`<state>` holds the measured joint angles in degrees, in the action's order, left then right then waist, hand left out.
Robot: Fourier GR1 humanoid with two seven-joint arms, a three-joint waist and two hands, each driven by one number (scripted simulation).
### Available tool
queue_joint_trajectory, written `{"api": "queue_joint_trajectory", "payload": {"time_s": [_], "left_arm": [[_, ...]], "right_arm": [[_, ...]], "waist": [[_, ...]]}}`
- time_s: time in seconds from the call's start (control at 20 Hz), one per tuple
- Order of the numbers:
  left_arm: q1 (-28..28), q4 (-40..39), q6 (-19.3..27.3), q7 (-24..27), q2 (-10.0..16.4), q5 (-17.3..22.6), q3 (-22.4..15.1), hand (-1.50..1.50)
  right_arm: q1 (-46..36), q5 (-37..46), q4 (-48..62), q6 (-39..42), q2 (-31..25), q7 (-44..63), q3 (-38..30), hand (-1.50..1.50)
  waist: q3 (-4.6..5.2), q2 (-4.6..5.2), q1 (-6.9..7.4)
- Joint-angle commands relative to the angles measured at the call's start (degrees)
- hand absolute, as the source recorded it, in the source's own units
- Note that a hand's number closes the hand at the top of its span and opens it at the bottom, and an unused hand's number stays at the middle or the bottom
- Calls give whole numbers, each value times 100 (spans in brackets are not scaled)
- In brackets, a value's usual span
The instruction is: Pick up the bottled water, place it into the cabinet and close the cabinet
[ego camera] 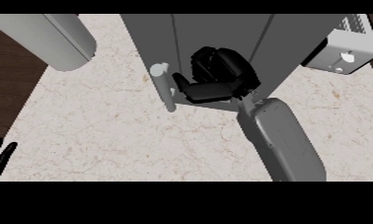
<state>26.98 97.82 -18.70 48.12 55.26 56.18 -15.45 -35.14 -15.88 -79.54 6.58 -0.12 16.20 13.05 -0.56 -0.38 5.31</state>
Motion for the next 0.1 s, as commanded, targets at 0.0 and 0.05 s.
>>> {"api": "queue_joint_trajectory", "payload": {"time_s": [0.0, 0.05], "left_arm": [[59, -12, -240, 102, 38, 29, 132, -150], [-104, -50, -237, 81, 6, 113, 218, -150]], "right_arm": [[-1160, 208, 1380, -266, -33, -374, -719, 150], [-1229, 202, 1498, -235, 12, -445, -619, 150]], "waist": [[57, 153, -3], [60, 169, -12]]}}
